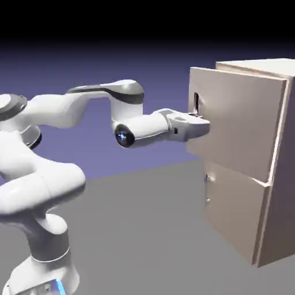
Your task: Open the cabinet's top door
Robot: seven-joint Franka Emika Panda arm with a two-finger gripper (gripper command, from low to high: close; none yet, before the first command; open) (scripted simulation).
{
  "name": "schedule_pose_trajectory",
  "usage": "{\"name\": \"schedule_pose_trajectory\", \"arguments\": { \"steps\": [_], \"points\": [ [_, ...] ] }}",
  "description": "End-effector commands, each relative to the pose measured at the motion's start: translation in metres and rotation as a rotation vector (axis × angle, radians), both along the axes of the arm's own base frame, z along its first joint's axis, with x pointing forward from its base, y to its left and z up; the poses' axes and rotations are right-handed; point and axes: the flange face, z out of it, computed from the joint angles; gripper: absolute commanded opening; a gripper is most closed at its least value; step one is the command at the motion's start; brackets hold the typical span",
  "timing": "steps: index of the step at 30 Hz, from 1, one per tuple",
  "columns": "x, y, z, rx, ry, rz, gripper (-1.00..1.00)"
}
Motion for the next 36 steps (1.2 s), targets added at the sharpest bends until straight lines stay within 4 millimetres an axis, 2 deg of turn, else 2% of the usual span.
{"name": "schedule_pose_trajectory", "arguments": {
  "steps": [1, 14, 21, 28, 36],
  "points": [
    [-0.004, -0.005, 0.000, 0.000, 0.000, 0.022, -1.00],
    [-0.046, -0.075, 0.000, 0.000, 0.000, 0.302, -1.00],
    [-0.061, -0.123, 0.000, 0.000, 0.000, 0.474, -1.00],
    [-0.069, -0.175, 0.000, 0.000, 0.000, 0.656, -1.00],
    [-0.066, -0.229, 0.000, 0.000, 0.000, 0.842, -1.00]
  ]
}}
